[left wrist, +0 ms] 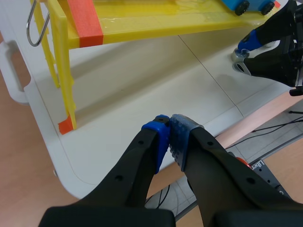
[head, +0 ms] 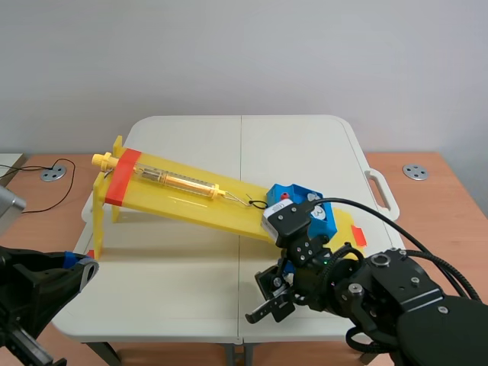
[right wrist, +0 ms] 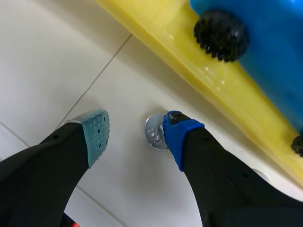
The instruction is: Place the four metal weights on the blue cart on the ramp.
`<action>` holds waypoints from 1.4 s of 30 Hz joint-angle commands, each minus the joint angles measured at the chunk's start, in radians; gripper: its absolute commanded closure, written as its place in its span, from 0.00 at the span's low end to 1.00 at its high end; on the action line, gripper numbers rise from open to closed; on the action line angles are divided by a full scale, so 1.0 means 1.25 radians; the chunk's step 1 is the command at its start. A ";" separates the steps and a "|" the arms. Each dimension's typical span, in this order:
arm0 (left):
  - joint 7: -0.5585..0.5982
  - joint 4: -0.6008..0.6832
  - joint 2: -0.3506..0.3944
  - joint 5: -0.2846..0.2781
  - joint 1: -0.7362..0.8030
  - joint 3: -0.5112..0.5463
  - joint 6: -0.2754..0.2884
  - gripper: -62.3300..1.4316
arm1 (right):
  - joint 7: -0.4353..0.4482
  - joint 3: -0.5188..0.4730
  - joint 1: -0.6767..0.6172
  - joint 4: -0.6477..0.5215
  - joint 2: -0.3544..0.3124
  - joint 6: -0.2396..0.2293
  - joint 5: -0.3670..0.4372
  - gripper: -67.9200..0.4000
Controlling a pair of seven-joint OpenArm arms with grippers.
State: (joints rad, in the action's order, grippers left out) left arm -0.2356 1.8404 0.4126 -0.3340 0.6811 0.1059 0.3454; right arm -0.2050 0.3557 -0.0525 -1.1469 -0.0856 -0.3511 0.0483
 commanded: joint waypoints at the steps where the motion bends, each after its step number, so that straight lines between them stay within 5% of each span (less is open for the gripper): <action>1: 0.065 0.057 -0.011 -0.035 -0.016 0.013 0.020 0.92 | 0.101 0.011 0.071 -0.024 0.009 0.024 0.020 0.60; 6: 0.065 0.057 -0.011 -0.035 -0.016 0.013 0.020 0.92 | 0.097 0.011 0.071 -0.023 0.009 0.024 0.020 0.69; 15: 0.065 0.057 -0.011 -0.035 -0.016 0.013 0.020 0.92 | 0.025 0.011 0.071 -0.017 0.006 0.051 0.020 0.99; 20: 0.065 0.057 -0.011 -0.035 -0.016 0.013 0.020 0.92 | 0.006 0.011 0.067 -0.036 -0.007 0.050 0.029 0.98; 33: 0.065 0.057 -0.011 -0.035 -0.016 0.013 0.020 0.92 | -0.094 -0.042 -0.098 -0.401 -0.138 0.038 0.176 0.98; 42: 0.065 0.057 -0.010 -0.035 -0.016 0.013 0.020 0.92 | -0.156 -0.197 -0.234 -0.600 -0.216 0.028 0.294 0.98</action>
State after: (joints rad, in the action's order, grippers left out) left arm -0.2356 1.8404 0.4126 -0.3340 0.6811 0.1059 0.3454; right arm -0.4805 0.1810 -0.3676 -1.7947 -0.3141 -0.3218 0.3332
